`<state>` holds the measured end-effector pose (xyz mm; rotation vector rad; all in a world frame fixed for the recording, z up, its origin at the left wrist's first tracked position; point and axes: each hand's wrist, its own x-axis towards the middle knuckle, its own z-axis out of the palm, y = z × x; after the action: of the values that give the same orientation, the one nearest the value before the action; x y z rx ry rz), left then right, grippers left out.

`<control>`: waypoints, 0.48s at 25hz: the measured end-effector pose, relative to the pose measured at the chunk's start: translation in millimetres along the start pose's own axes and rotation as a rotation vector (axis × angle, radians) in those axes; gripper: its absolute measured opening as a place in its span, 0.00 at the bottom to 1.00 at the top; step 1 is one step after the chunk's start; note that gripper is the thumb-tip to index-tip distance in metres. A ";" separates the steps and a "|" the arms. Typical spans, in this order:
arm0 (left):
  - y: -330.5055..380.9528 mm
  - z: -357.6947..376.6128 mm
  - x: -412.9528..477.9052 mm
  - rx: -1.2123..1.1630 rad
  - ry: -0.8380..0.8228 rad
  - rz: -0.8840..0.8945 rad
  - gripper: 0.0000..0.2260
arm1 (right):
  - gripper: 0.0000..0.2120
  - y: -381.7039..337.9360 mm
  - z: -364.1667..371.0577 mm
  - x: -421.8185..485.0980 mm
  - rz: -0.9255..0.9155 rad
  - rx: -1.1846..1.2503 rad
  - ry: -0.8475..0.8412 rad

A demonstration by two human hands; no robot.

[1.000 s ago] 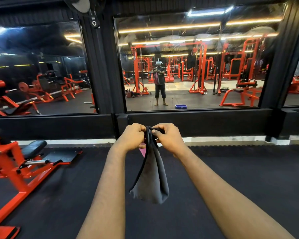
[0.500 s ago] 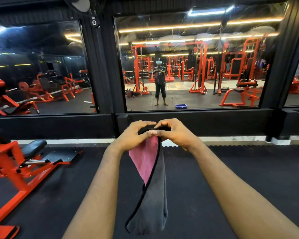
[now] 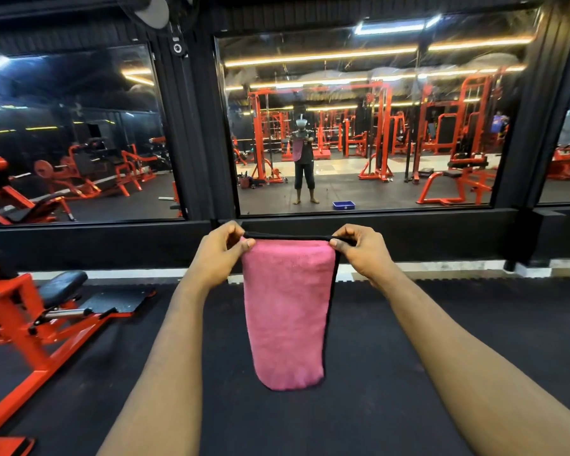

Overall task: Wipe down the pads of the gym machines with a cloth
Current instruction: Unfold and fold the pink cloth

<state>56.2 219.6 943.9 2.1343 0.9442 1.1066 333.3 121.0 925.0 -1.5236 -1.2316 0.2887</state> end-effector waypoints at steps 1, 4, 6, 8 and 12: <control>4.5 1.7 1.0 -0.005 0.021 0.030 0.06 | 0.01 2.4 1.6 -1.5 -0.007 -0.013 0.008; 14.1 8.9 -1.5 -0.003 0.121 0.120 0.06 | 0.02 1.3 -1.7 -3.1 -0.049 -0.033 0.007; 16.9 12.0 -2.8 -0.014 0.186 0.128 0.05 | 0.03 -1.4 -6.6 -0.1 -0.064 -0.058 -0.043; 17.9 13.9 -3.5 -0.014 0.205 0.119 0.04 | 0.05 -3.0 -10.5 3.7 -0.014 -0.062 -0.115; 27.0 17.6 -4.1 -0.014 0.176 0.149 0.03 | 0.07 -9.6 -7.9 1.8 0.043 -0.067 -0.142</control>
<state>78.3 197.6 952.8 2.1514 0.8618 1.3891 334.6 116.5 936.7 -1.6109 -1.3327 0.3932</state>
